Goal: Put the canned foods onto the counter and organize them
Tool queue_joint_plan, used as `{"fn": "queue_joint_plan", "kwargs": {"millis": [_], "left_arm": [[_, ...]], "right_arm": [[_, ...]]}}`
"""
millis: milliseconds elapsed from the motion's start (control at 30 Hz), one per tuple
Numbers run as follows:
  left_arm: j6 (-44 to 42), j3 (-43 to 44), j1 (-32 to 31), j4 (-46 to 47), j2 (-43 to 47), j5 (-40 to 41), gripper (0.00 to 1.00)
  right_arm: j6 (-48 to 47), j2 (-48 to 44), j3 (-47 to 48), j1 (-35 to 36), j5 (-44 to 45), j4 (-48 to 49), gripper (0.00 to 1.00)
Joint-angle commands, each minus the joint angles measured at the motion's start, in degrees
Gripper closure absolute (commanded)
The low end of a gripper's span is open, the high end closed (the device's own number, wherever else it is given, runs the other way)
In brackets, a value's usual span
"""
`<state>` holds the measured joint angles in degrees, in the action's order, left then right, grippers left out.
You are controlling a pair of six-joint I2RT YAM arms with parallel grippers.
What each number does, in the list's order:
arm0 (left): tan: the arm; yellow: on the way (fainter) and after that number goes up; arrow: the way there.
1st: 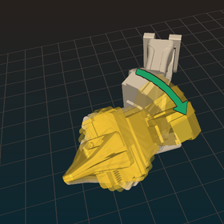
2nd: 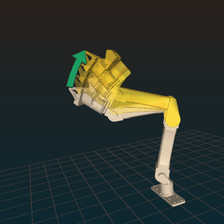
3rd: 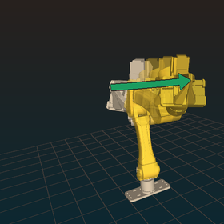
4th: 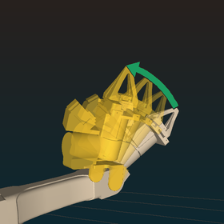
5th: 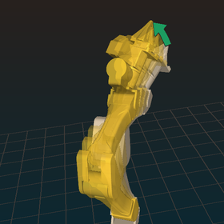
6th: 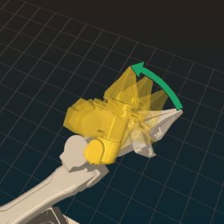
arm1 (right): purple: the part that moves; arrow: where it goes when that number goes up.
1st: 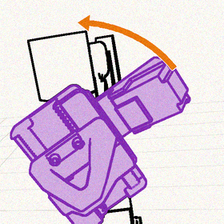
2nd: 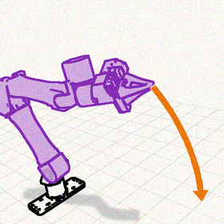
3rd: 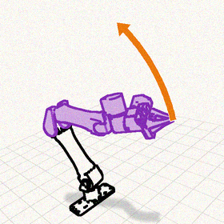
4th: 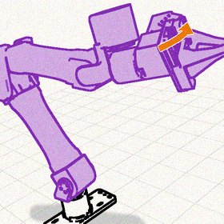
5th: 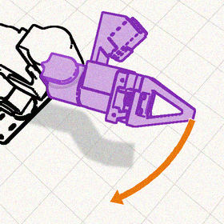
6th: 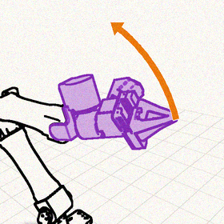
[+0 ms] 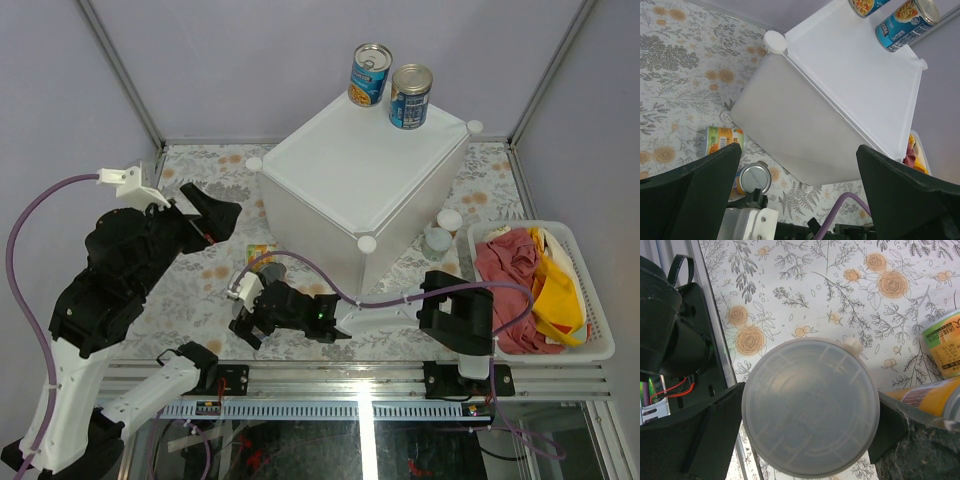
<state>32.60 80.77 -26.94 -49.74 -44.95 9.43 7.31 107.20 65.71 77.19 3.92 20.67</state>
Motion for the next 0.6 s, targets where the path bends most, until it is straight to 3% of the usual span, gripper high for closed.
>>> {"fn": "queue_joint_plan", "kwargs": {"millis": [0, 167, 333, 567], "left_arm": [[-0.1, 2.6, 0.3, -0.9, 0.2, -1.2, 0.00], [-0.3, 3.6, 0.2, -2.0, 0.0, -1.4, 0.00], [-0.5, 4.1, 0.3, -2.5, 0.2, -1.4, 0.00], [-0.2, 3.1, 0.2, -1.5, 1.1, -1.2, 0.00]], "right_arm": [[1.5, 1.6, 0.6, -0.6, 1.8, 7.0, 0.07], [2.0, 2.6, 0.6, -0.6, 2.6, 7.6, 0.21], [2.0, 1.6, -0.6, -0.5, 2.3, 7.9, 0.61], [-1.8, -2.5, 0.0, 0.6, 2.2, 4.7, 0.91]]}}
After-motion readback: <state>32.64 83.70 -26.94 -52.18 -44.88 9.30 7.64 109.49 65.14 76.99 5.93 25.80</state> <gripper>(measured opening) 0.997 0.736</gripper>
